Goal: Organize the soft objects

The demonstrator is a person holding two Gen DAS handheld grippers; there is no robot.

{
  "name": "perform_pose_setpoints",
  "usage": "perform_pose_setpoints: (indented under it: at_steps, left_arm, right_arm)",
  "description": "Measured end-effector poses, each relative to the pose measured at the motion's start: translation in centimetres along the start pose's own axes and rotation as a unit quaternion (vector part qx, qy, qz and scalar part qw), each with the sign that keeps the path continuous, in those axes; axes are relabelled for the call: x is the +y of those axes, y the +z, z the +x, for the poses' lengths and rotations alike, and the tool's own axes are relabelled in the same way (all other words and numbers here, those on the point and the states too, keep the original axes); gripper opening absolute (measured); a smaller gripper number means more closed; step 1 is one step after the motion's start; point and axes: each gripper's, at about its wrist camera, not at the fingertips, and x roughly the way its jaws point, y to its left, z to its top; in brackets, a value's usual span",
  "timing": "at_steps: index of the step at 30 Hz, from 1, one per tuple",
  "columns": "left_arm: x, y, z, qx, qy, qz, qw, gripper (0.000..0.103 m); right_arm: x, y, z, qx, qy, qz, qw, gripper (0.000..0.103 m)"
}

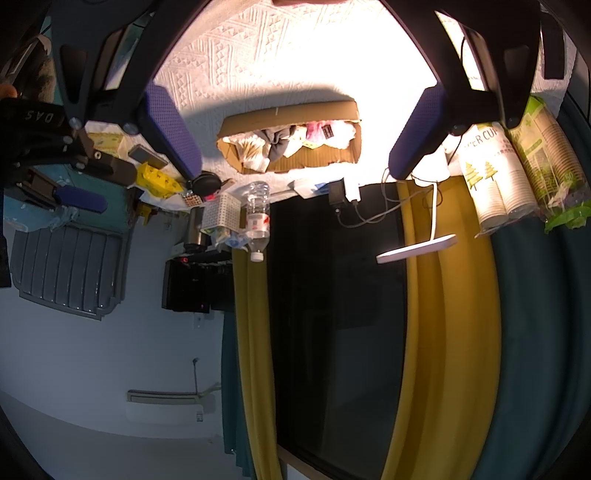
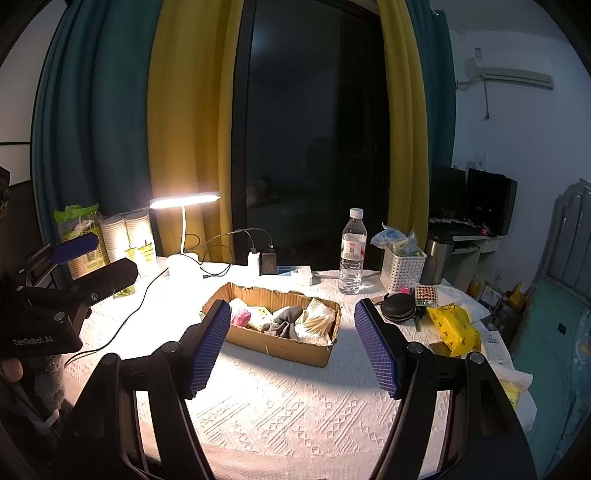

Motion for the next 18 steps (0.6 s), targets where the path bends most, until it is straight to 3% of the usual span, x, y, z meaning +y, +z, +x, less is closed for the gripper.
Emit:
perform_pose_setpoints:
  at_steps: [18]
  left_arm:
    - [-0.56, 0.41, -0.04, -0.009, 0.009, 0.014, 0.9998, 0.102]
  right_arm:
    - [-0.19, -0.11, -0.08, 0.000, 0.000, 0.001, 1.000, 0.073]
